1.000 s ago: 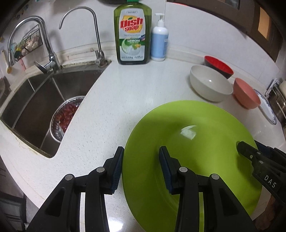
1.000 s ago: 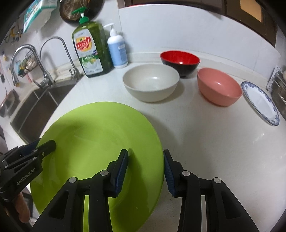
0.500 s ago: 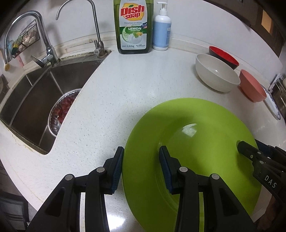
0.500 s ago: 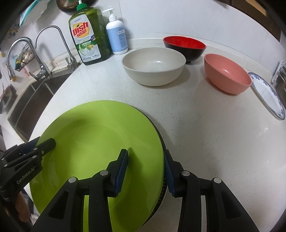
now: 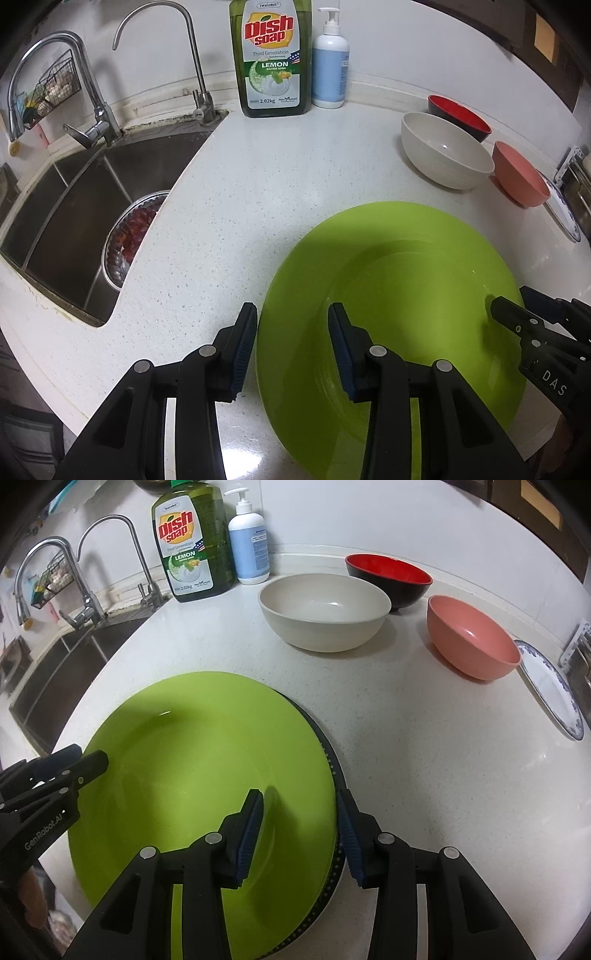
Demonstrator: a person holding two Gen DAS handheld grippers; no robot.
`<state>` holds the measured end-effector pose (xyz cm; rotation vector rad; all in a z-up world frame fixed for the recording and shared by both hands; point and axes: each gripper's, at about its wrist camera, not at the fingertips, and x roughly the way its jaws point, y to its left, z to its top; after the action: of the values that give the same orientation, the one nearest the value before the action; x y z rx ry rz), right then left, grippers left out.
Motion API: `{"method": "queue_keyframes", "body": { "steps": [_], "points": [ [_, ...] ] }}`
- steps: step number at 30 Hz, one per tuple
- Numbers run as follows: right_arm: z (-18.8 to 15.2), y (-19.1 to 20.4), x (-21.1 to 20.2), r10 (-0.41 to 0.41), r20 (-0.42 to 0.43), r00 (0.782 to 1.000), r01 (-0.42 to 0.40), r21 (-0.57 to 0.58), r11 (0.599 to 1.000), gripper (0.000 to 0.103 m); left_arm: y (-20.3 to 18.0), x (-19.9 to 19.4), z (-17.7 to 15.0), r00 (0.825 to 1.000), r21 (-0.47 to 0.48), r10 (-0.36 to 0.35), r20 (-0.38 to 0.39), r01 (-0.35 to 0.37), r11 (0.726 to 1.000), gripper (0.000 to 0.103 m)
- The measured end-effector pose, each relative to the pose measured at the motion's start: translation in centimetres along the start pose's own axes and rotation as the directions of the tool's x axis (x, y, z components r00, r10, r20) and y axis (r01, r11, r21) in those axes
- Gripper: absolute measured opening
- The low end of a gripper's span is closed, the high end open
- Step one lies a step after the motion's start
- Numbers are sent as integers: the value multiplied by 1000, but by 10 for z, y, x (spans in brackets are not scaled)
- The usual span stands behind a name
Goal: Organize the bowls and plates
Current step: 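Lower the green plate onto the blue-and-white plate and open both tools, then move both open tools to the small blue-and-white plate by the pot rack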
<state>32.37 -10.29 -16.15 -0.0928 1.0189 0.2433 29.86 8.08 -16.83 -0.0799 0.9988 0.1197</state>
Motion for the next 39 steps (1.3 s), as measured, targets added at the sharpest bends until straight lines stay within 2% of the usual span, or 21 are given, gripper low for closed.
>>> {"method": "queue_keyframes", "body": {
  "steps": [3,6,9,13,22,26,30,33,35,39],
  "points": [
    [0,-1,-2,-12,7,1000,12,3,1000,44,-2,-4,3,1000,5,0,16,0,1000,46],
    [2,-5,-9,-21,34,999,20,13,1000,56,-7,-10,8,999,20,-15,40,14,1000,58],
    [3,-9,-16,-26,54,998,25,29,999,56,-13,-18,16,997,41,-25,66,22,999,70],
    [3,-20,-30,-42,84,996,36,65,997,64,-26,-31,27,993,96,-33,116,22,995,83],
    [10,-47,-64,-110,158,981,84,163,983,64,-58,-48,57,976,196,-137,167,103,975,88],
    [16,-58,-76,-151,184,971,110,216,970,67,-77,-60,73,959,252,-193,209,137,958,94],
    [19,-72,-92,-210,218,953,146,276,950,70,-96,-73,88,933,323,-254,254,165,932,97],
    [19,-83,-104,-264,238,935,181,320,930,73,-111,-81,97,915,369,-307,260,200,908,100],
    [17,-91,-113,-304,255,918,205,351,914,78,-125,-86,103,902,411,-344,262,219,885,101],
    [16,-110,-130,-383,271,883,257,402,879,81,-154,-93,113,881,475,-407,244,257,842,102]
  ]
}}
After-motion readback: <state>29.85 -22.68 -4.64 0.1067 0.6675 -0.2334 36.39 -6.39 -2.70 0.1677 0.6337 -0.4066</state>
